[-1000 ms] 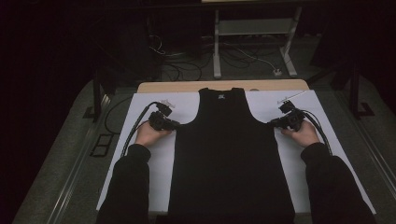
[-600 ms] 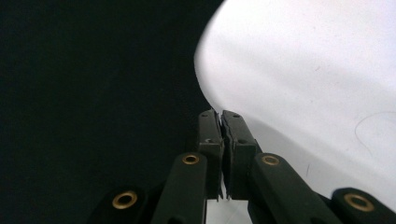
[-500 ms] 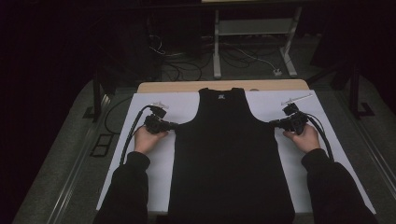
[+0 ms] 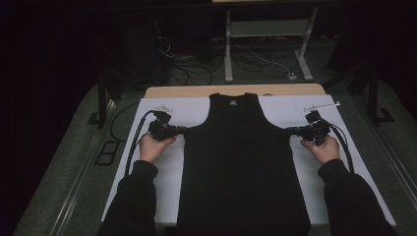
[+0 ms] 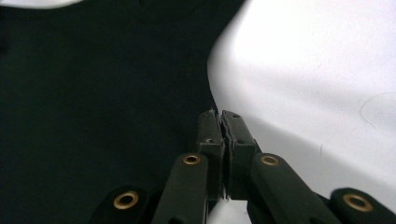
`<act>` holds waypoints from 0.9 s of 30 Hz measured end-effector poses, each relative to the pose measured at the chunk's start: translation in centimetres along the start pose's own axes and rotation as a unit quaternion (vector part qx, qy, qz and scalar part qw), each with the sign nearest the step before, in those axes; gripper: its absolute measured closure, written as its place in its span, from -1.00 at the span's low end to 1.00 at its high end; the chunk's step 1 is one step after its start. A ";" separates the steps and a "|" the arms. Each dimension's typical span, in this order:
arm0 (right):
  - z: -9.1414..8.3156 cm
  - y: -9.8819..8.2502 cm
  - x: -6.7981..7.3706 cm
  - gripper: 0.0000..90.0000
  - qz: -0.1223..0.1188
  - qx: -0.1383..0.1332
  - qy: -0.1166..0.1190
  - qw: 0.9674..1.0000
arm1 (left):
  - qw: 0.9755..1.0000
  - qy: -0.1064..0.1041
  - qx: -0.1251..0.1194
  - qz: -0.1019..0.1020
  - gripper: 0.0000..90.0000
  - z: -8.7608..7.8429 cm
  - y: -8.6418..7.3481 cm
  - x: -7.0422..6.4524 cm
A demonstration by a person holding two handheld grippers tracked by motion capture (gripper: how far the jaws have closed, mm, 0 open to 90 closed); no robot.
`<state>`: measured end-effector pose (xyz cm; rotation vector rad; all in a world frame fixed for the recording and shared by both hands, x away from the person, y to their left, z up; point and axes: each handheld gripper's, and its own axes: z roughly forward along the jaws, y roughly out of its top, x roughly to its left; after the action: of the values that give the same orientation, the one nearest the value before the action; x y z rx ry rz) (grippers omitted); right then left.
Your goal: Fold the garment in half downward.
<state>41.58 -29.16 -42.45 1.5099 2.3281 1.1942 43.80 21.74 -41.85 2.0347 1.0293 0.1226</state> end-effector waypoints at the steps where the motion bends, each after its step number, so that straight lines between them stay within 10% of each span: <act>1: -0.2 0.0 0.0 0.91 0.003 -0.004 0.003 1.000 | 1.000 -0.003 -0.005 -0.004 0.92 -0.2 -0.1 0.0; 27: -3.4 -1.4 1.1 0.91 0.036 -0.037 0.031 0.998 | 0.998 -0.033 -0.038 -0.043 0.91 -3.3 -1.4 -0.9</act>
<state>38.39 -30.40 -40.71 1.5665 2.2574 1.3465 40.99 23.60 -40.48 1.9112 1.0537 0.0473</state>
